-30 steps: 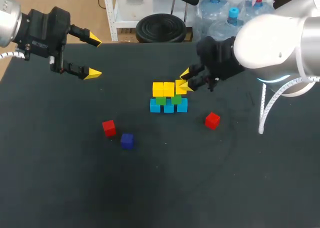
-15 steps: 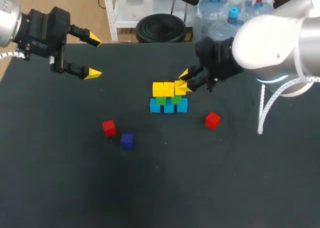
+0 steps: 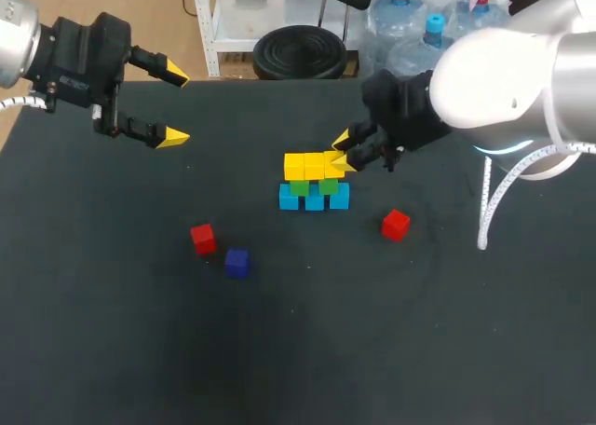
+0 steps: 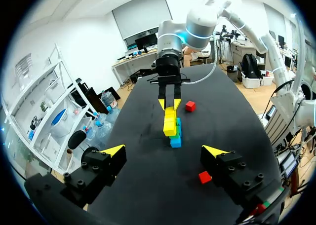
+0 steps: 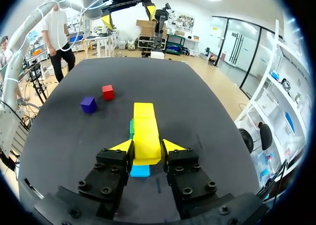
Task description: Place the blue cubes, place green cubes on the blue cubes, place the yellow cubes on the green cubes, then place the red cubes on the yellow cubes, and place purple cube on the red cubes.
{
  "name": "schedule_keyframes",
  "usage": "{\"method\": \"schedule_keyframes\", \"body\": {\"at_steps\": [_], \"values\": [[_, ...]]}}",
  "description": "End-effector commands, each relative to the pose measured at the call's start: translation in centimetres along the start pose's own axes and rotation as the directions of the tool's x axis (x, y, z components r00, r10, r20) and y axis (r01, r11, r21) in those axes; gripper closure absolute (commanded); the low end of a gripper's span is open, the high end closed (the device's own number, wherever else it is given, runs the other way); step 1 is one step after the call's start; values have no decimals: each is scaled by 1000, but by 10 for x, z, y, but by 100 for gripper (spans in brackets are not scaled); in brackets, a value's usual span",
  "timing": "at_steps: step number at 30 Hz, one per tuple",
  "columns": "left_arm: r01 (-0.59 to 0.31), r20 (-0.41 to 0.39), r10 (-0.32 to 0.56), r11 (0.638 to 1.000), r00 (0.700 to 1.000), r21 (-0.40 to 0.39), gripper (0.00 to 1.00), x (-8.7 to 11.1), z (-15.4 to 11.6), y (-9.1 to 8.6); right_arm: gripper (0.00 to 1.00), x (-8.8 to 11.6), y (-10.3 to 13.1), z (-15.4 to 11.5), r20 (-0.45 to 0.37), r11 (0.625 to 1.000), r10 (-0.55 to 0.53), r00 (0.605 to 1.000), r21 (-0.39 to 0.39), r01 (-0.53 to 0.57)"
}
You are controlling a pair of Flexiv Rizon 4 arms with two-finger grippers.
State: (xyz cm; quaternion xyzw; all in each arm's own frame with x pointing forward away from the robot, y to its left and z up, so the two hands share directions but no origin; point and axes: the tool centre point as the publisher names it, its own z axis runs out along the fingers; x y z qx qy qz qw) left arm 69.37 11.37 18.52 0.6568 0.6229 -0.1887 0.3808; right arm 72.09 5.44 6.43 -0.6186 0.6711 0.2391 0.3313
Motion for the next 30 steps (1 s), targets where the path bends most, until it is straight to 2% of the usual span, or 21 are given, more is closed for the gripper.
{"method": "schedule_keyframes", "body": {"at_steps": [1, 30], "values": [[-4, 5, 4, 1000, 1000, -3, 0, 2, 0, -1, 100, 0, -1, 1, 0, 1000, 1, 1000, -3, -1], [-4, 5, 4, 1000, 1000, -3, 0, 2, 0, -1, 100, 2, 0, 2, 3, 1000, 8, 1000, -7, -8]]}}
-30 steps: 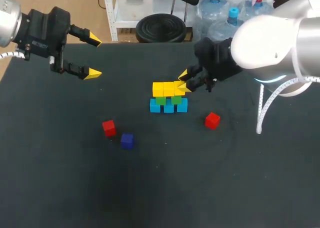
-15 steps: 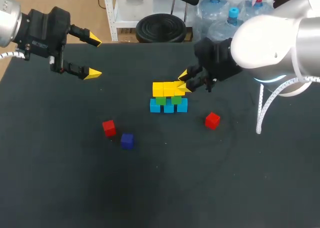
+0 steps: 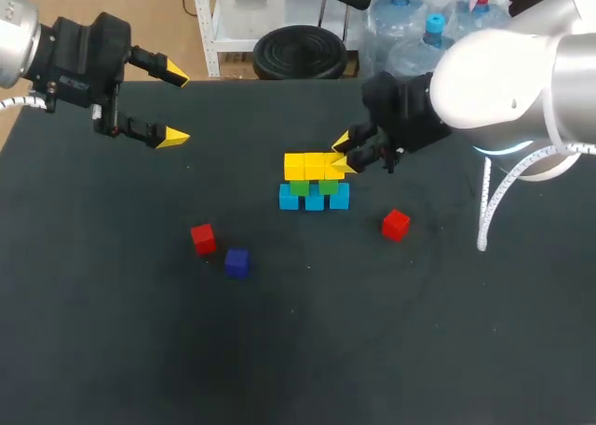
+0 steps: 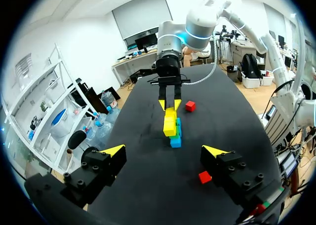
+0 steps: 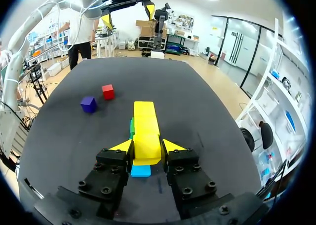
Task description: Place the blue cubes, place green cubes on the blue cubes, place the yellow cubes on the green cubes, then place the red cubes on the yellow cubes, and place purple cube on the red cubes.
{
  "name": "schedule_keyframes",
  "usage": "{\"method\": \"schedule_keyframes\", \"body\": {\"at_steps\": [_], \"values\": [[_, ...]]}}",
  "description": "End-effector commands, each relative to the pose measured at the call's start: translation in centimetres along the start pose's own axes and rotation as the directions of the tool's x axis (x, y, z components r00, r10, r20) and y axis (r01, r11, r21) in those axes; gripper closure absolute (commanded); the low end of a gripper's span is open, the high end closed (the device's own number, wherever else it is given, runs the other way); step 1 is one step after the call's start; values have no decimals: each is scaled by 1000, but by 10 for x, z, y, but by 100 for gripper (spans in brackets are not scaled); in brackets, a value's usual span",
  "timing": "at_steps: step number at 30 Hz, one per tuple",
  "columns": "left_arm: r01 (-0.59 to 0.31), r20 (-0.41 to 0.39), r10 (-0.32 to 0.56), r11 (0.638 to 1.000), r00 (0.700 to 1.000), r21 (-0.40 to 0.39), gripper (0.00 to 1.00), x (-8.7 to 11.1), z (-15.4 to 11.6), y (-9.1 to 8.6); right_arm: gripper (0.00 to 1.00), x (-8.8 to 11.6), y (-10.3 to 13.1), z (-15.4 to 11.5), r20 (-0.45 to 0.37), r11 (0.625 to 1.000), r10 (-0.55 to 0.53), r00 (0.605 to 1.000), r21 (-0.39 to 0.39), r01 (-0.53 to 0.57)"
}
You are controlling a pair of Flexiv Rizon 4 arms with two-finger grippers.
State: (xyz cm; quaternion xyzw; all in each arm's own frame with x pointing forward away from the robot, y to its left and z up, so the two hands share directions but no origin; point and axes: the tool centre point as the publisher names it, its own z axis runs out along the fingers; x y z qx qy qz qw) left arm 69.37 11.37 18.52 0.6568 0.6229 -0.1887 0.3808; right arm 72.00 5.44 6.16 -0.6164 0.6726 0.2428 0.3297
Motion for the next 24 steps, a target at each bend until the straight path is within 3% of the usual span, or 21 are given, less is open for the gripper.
{"method": "schedule_keyframes", "body": {"at_steps": [1, 12, 18, 24], "values": [[-4, 5, 4, 1000, 1000, -3, 0, 2, 0, -1, 100, 0, -1, 1, 0, 1000, 0, 1000, -2, 0], [-4, 5, 4, 1000, 1000, -3, 0, 2, 0, -1, 100, 1, -2, 1, -3, 1000, 8, 1000, 0, -8], [-4, 5, 4, 1000, 1000, -3, 0, 2, 0, -1, 96, 1, -3, 2, -4, 1000, 12, 1000, 0, -12], [-4, 5, 4, 1000, 1000, -3, 0, 2, 0, -1, 86, 1, -3, 2, -7, 1000, 13, 1000, 0, -13]]}}
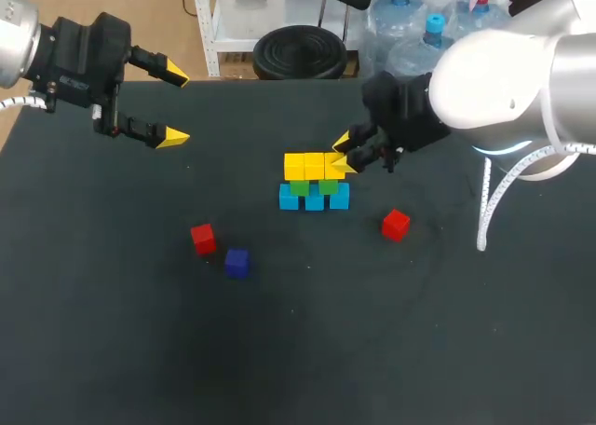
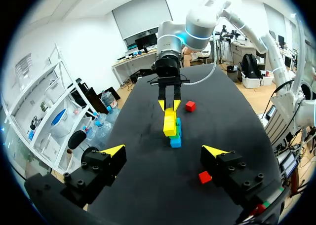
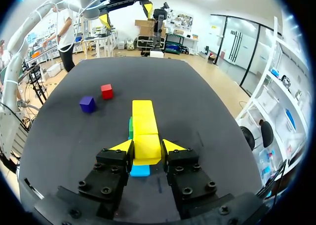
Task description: Place the blue cubes, place green cubes on the blue cubes, place the yellow cubes on the green cubes, then place the red cubes on the yellow cubes, and place purple cube on the red cubes.
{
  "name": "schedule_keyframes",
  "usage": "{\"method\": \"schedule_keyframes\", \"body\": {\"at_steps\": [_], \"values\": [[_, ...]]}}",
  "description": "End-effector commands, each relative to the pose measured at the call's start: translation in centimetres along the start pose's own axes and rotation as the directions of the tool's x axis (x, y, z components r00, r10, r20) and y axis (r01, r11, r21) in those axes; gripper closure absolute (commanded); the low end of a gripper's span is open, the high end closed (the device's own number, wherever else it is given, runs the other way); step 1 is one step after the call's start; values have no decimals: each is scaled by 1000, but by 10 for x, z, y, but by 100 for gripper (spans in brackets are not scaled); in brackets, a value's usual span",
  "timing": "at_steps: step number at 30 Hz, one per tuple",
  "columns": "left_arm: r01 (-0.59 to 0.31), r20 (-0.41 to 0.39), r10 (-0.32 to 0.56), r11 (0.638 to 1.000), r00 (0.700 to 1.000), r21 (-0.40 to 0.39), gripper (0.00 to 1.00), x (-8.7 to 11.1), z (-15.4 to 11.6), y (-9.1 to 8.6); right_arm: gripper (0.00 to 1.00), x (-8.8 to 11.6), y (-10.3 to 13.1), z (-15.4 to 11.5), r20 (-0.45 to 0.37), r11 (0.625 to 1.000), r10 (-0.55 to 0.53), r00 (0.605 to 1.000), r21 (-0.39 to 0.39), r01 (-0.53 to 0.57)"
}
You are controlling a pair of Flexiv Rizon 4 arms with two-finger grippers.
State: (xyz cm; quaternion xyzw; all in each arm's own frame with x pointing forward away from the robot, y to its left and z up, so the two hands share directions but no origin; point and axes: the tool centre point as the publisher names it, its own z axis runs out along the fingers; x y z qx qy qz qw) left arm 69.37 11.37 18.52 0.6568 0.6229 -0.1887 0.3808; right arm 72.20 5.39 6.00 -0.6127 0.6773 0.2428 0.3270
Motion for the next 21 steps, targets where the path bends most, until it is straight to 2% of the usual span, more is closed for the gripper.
{"method": "schedule_keyframes", "body": {"at_steps": [1, 4, 8, 11, 14, 19, 20, 21], "values": [[-4, 5, 4, 1000, 1000, -3, 0, 2, 0, -1, 85, -1, -1, 1, -3, 1000, 1, 1000, -2, -1], [-4, 5, 4, 1000, 1000, -3, 0, 2, 0, -1, 83, -1, -1, 2, -4, 1000, 1, 1000, -3, -1], [-4, 5, 4, 1000, 1000, -3, 0, 2, 0, -1, 72, -1, -1, 2, -4, 1000, 1, 1000, -2, -1], [-4, 5, 4, 1000, 1000, -3, 0, 2, 0, -1, 68, -1, -1, 2, -3, 1000, 2, 1000, -3, -2], [-4, 5, 4, 1000, 1000, -3, 0, 2, 0, -1, 59, -1, -1, 1, -4, 1000, 3, 1000, -3, -3], [-4, 5, 4, 1000, 1000, -3, 0, 2, 0, -1, 51, -2, -2, 0, -3, 1000, 2, 1000, 1, -2], [-4, 5, 4, 1000, 1000, -3, 0, 2, 0, -1, 45, -2, -2, -1, -3, 1000, 3, 1000, 1, -3], [-4, 5, 4, 1000, 1000, -3, 0, 2, 0, -1, 32, -2, -2, -1, -3, 1000, 3, 1000, 2, -3]]}}
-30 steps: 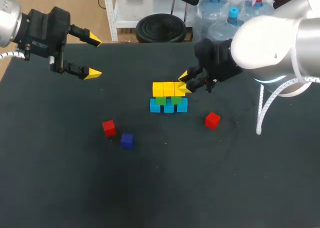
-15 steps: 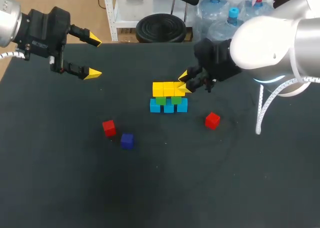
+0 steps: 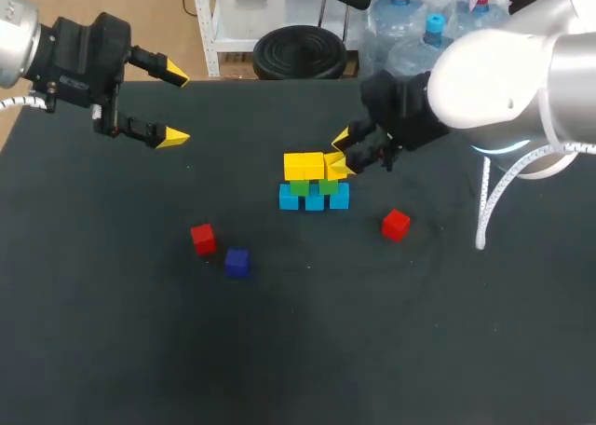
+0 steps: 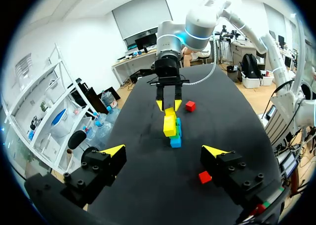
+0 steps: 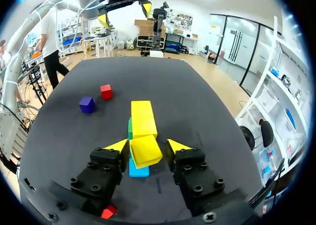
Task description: Place the blue cubes, place green cubes on the blue cubes, place the yellow cubes on the green cubes, then place the red cubes on the yellow cubes, and place purple cube on the red cubes.
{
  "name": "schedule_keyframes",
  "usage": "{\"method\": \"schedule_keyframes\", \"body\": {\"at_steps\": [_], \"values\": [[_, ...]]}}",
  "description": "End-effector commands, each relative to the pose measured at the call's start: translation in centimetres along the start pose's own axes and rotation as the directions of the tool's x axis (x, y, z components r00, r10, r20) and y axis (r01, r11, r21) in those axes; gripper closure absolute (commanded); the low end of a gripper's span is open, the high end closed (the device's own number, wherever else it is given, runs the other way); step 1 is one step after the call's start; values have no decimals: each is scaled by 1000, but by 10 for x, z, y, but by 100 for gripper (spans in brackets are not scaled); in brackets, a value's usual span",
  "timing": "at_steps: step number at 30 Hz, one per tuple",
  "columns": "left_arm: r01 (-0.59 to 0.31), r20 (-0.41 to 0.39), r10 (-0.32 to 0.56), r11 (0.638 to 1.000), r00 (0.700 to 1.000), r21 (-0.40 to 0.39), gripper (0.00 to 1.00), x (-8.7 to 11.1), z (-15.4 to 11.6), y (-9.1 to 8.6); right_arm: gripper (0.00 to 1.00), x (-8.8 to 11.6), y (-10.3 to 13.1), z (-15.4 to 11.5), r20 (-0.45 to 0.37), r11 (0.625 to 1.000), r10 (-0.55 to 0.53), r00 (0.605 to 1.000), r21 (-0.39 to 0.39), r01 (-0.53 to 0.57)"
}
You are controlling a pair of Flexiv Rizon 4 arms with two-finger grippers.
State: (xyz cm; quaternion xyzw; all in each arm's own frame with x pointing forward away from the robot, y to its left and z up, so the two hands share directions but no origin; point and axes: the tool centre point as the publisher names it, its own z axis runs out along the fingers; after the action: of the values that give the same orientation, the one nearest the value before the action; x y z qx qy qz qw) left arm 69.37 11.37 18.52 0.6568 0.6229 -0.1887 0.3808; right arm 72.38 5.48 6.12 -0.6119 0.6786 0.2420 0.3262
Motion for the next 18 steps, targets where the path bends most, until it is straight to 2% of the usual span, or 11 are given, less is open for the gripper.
{"method": "schedule_keyframes", "body": {"at_steps": [1, 4, 8, 16, 18], "values": [[-4, 5, 4, 1000, 1000, -3, 0, 2, 0, -1, 27, -1, 0, -2, 0, 1000, 1, 1000, 1, -1], [-4, 5, 4, 1000, 1000, -3, 0, 2, 0, -1, 23, -1, 0, -2, 0, 1000, 2, 1000, 2, -2], [-4, 5, 4, 1000, 1000, -3, 0, 2, 0, -1, 13, -2, 0, -5, 9, 1000, 11, 1000, 4, -11], [-4, 5, 4, 1000, 1000, -3, 0, 2, 0, -1, 8, -5, 0, -24, 23, 999, 14, 1000, 29, -14], [-4, 5, 4, 1000, 1000, -3, 0, 2, 0, -1, 10, -3, -1, -31, 26, 999, 16, 1000, 35, -17]]}}
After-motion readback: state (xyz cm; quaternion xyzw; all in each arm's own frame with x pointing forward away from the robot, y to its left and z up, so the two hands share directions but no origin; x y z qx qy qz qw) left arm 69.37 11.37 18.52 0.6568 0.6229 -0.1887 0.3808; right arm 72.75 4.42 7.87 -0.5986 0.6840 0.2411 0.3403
